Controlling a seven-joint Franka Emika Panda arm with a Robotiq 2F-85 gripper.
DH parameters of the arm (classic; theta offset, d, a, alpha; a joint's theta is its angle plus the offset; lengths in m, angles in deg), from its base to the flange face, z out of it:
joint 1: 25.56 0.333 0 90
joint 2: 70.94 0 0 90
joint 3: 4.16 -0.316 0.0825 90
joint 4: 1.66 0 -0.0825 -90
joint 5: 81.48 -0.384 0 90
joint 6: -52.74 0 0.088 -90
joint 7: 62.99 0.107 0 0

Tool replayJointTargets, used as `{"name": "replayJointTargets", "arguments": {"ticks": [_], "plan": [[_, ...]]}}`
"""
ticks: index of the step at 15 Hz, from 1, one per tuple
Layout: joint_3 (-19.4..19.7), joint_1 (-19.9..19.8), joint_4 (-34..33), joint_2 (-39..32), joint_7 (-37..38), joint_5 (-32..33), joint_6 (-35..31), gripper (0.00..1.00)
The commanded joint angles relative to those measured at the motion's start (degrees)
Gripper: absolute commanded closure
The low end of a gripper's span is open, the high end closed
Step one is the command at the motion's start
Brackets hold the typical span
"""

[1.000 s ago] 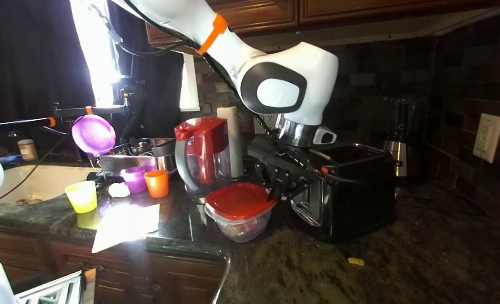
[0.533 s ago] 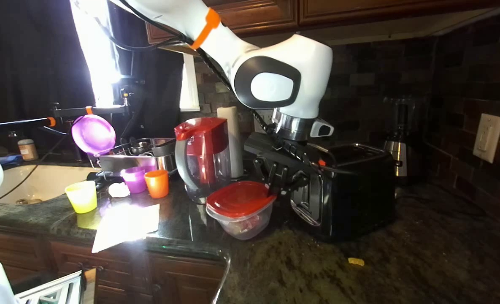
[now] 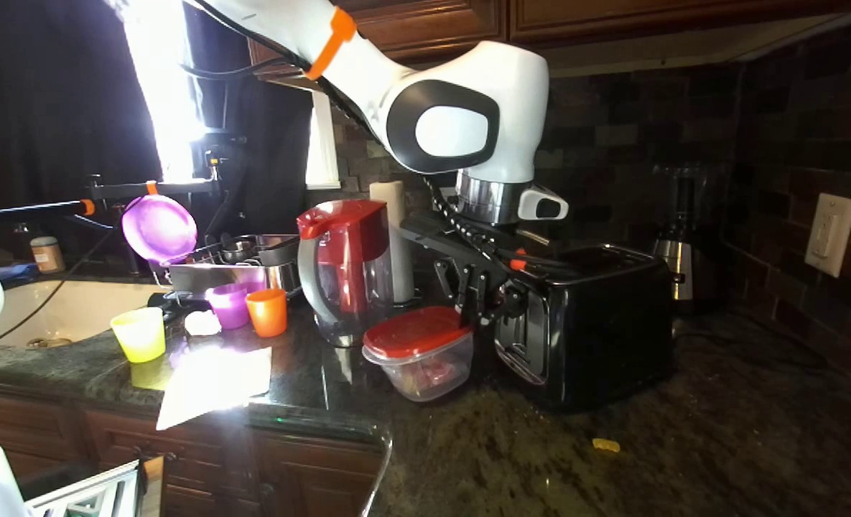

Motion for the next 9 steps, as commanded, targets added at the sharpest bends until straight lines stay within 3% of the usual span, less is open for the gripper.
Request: {"name": "replayJointTargets", "arguments": {"ticks": [1, 5, 9], "plan": [[1.79, -0.26, 4.91, 3.81, 10.93, 4.14, -2.61, 0.95], [3.78, -1.27, 7.32, 5.24, 20.76, 7.11, -2.5, 0.95], [5.68, -2.46, 8.55, 4.72, 26.01, 7.31, -1.76, 0.95]]}}
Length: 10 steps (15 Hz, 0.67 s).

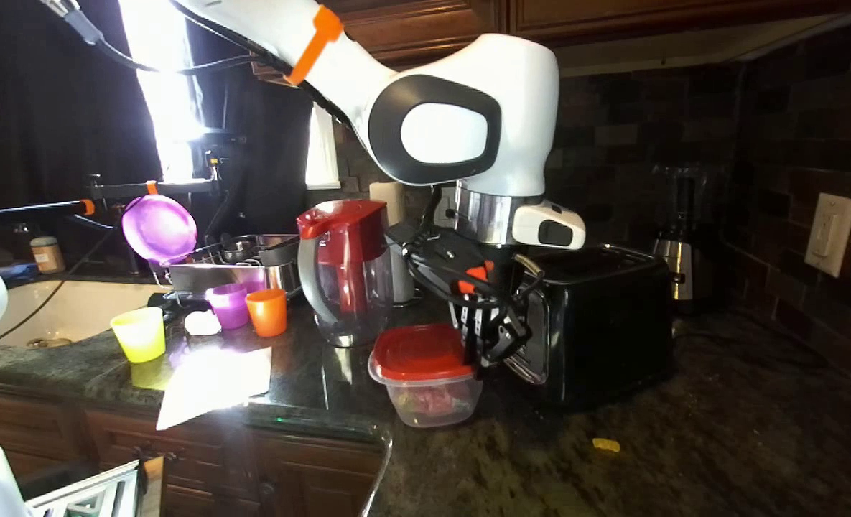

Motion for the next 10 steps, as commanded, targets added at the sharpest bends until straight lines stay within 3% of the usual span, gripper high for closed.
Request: {"name": "replayJointTargets", "arguments": {"ticks": [1, 5, 6, 8, 9, 10], "plan": [[1.41, -0.92, 3.0, 0.97, 6.12, 1.34, -1.08, 0.95], [2.19, -1.43, 3.73, 1.01, 8.44, 0.72, -1.83, 0.93], [2.26, -1.48, 3.65, 1.06, 8.26, 0.63, -1.86, 0.68], [2.33, -1.46, 3.83, 1.28, 7.86, 0.79, -2.02, 0.57], [2.33, -1.45, 3.88, 1.38, 7.85, 0.92, -2.05, 0.59], [2.31, -1.42, 3.86, 1.36, 7.57, 0.99, -1.97, 0.72]]}}
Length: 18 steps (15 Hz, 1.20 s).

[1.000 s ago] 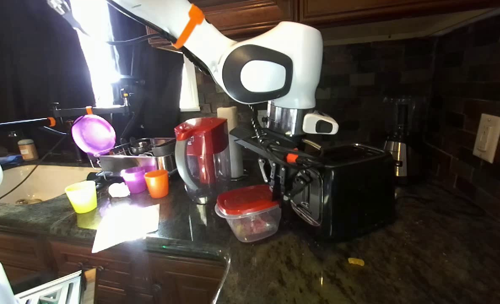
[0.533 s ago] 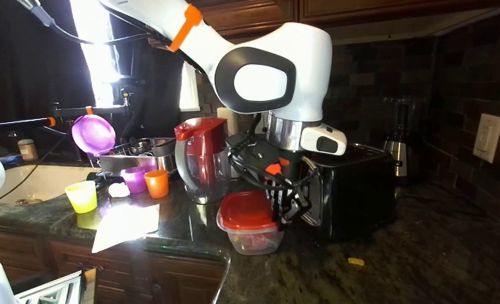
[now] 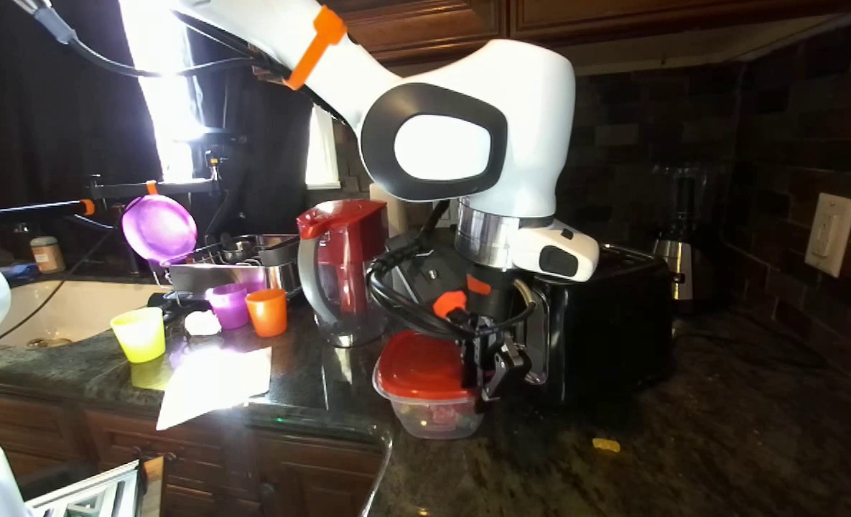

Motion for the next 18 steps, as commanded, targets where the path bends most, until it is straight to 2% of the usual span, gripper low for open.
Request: {"name": "replayJointTargets", "arguments": {"ticks": [1, 2, 4, 5, 6, 7, 9, 10, 11, 13, 15, 16, 18], "plan": [[0.13, 0.1, 1.87, 1.07, 0.76, 1.05, -1.88, 0.83], [0.11, 0.13, 1.94, 1.14, 0.62, 1.04, -2.17, 0.84], [0.12, 0.15, 1.89, 1.1, -0.16, 1.22, -2.83, 0.99], [0.16, 0.14, 1.82, 1.07, -0.6, 1.22, -3.44, 0.84], [0.16, 0.16, 1.8, 1.1, -0.85, 1.17, -3.86, 0.57], [0.18, 0.17, 1.83, 1.08, -1.29, 1.03, -4.24, 0.56], [0.14, 0.24, 1.84, 1.2, -2.2, 1.03, -4.48, 0.43], [0.1, 0.31, 1.78, 1.19, -2.79, 1.02, -4.61, 0.52], [0.05, 0.37, 1.79, 1.21, -3.01, 1.01, -4.75, 0.78], [-0.05, 0.53, 1.88, 1.31, -3.6, 1.03, -4.83, 0.78], [-0.2, 0.61, 1.92, 1.34, -3.99, 1.09, -4.86, 0.95], [-0.25, 0.64, 1.94, 1.33, -4.22, 1.12, -4.85, 1.0], [-0.36, 0.71, 2.08, 1.51, -4.36, 1.3, -5.01, 0.98]]}}
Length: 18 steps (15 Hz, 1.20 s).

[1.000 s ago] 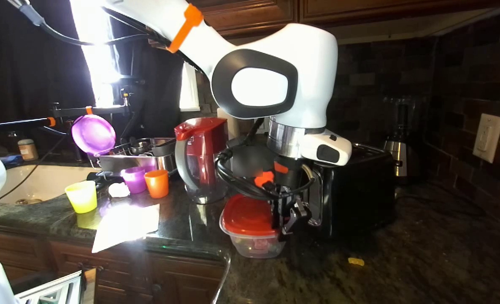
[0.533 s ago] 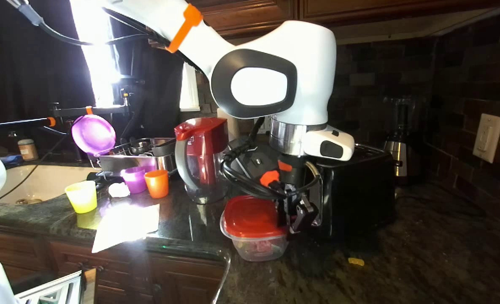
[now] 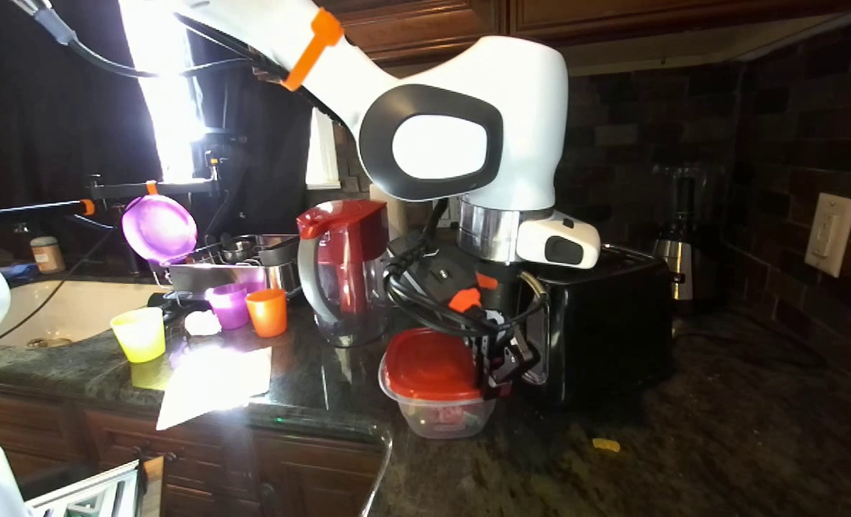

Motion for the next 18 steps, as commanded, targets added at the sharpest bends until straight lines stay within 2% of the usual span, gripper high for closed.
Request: {"name": "replayJointTargets", "arguments": {"ticks": [1, 14, 18], "plan": [[-0.05, 0.44, 1.93, 1.46, -0.52, 1.11, -1.72, 1.0], [-0.08, 1.79, 3.22, 7.12, -2.44, -0.49, 2.43, 0.98], [-0.04, 1.7, 2.24, 6.23, -0.63, 0.04, 3.5, 0.98]]}}
